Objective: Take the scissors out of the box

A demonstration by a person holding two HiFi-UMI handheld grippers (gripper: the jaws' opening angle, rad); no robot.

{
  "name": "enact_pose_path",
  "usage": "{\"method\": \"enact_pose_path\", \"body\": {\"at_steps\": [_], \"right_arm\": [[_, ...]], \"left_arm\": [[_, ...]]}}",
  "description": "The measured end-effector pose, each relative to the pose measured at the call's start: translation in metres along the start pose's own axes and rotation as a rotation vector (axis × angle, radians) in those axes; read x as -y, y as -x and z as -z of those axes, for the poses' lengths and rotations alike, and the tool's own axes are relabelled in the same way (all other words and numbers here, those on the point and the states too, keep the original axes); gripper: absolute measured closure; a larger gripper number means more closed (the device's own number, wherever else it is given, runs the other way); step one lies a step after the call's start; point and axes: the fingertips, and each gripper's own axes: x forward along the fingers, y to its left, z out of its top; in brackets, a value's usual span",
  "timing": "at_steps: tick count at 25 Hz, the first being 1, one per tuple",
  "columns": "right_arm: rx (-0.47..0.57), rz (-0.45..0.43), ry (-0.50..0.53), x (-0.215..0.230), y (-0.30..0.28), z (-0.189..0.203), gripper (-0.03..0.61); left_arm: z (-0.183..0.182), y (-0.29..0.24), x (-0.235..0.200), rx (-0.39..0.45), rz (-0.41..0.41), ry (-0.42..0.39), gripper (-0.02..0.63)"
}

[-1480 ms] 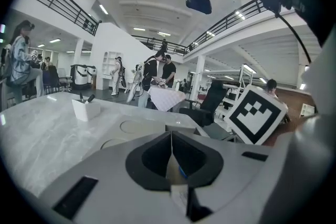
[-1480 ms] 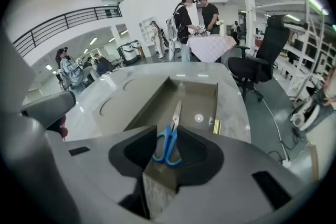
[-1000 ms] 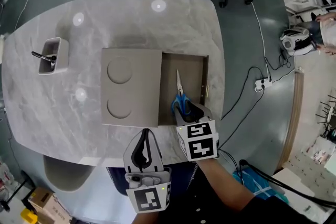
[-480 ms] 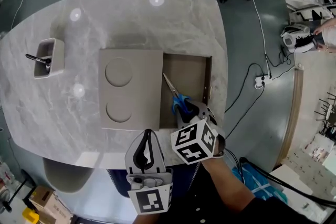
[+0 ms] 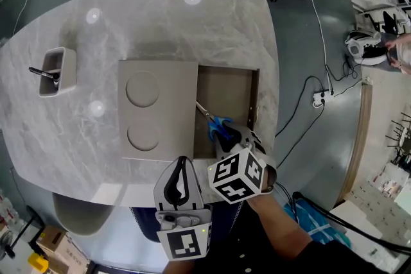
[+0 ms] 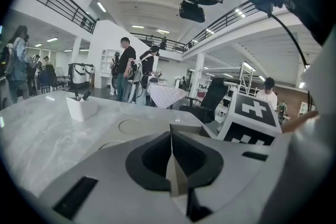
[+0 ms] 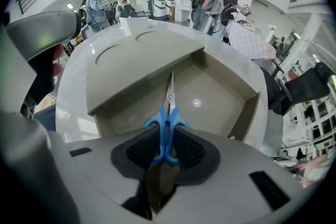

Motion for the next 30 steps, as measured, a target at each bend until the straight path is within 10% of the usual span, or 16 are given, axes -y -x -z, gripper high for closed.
{"method": "enact_pose_path", "body": {"at_steps": [17,30], "right_arm": [[0.107,0.045,0.030,0.020,0.052,0.003,0.500],[0.423,0.110,0.016,0.044,0.165,-0.039,0.500]], "left_arm": [[-0.017,0.010,0.032,0.029,0.002,0.000,0.597],[-0.076,0.038,0.067,0.159,-0.025,-0.041,0.597]]}}
